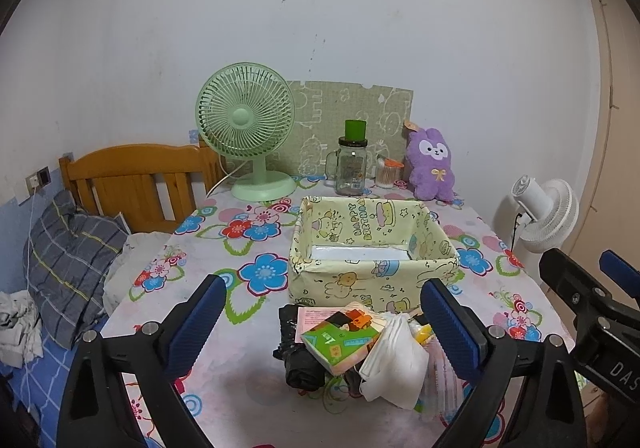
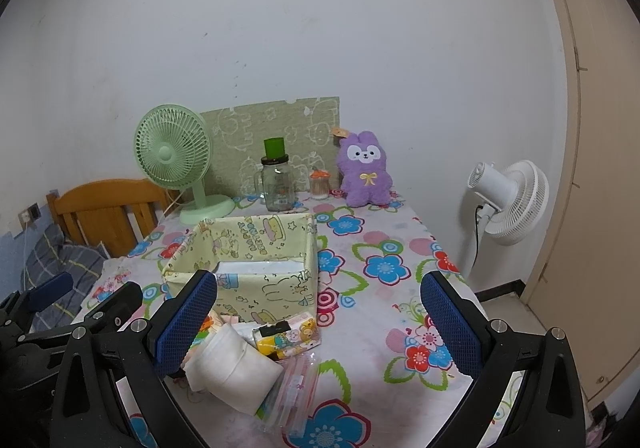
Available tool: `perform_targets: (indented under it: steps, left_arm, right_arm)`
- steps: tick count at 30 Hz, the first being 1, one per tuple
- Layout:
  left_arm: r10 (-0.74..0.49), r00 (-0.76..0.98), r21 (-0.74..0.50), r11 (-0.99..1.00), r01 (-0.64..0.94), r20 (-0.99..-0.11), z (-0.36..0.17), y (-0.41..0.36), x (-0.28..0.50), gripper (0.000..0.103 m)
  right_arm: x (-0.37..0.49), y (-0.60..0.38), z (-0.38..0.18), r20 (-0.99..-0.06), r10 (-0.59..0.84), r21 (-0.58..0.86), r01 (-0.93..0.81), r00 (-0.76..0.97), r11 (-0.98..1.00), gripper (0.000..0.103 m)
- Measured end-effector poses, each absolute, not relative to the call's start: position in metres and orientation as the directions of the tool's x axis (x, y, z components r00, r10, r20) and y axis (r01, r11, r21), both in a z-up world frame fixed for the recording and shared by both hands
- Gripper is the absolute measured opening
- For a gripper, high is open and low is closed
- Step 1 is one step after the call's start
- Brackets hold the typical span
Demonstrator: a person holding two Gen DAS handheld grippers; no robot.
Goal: Organize soft objects
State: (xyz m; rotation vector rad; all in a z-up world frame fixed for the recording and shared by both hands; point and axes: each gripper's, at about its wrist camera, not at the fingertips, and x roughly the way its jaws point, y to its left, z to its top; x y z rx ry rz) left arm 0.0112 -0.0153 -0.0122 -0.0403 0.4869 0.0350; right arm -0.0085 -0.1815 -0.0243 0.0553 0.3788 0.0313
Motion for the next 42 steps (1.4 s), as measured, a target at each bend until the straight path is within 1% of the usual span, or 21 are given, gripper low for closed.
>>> perform_targets:
  steps: [3,5,10,15,21,25,34,42]
  left_arm:
    - [0.035,0.883,-0.016,0.999,-0.048,-0.468,-0.014,-0.017,0.011,0.098]
    - [0.025,0.88,-0.021,0.999,-0.04,-0.474,-0.015,-0.016,0.014,0.098]
    - [0.004,0.873,-0.023,1.0,-0.017,-0.487,-0.02,-0.02,0.017,0.098]
    - [-0.025,0.855,-0.046,0.999,0.001,-0.518,-0.03,-0.025,0.024,0.093]
    - [-0.044,0.848,-0.06,0.998,0.015,-0.528,-0.044,-0.028,0.026,0.093]
    - [-0.06,0.831,-0.055,0.998,0.035,-0.553,-0.058,-0.034,0.029,0.092]
    - [-0.068,0.795,-0.049,0.998,0.048,-0.603,-0.083,-0.041,0.035,0.086]
    - [-0.072,0.759,-0.052,0.997,0.051,-0.647,-0.101,-0.048,0.037,0.075]
  right_arm:
    - [-0.006,-0.182,-0.025,-0.372,0.043,0.069,-0.019,0.927,0.997,0.101]
    - [-0.005,-0.184,-0.027,-0.376,0.051,0.085,-0.021,0.925,0.996,0.098]
    - [0.001,-0.184,-0.033,-0.392,0.054,0.089,-0.02,0.918,0.996,0.098]
    - [0.006,-0.186,-0.043,-0.413,0.047,0.097,-0.007,0.91,0.995,0.098]
    - [0.012,-0.188,-0.056,-0.432,0.068,0.112,-0.022,0.899,0.993,0.097]
    - [0.016,-0.185,-0.067,-0.452,0.075,0.093,-0.037,0.889,0.995,0.096]
    - [0.028,-0.18,-0.093,-0.512,0.096,0.098,-0.053,0.854,0.994,0.094]
    - [0.037,-0.177,-0.113,-0.569,0.106,0.103,-0.058,0.816,0.993,0.09]
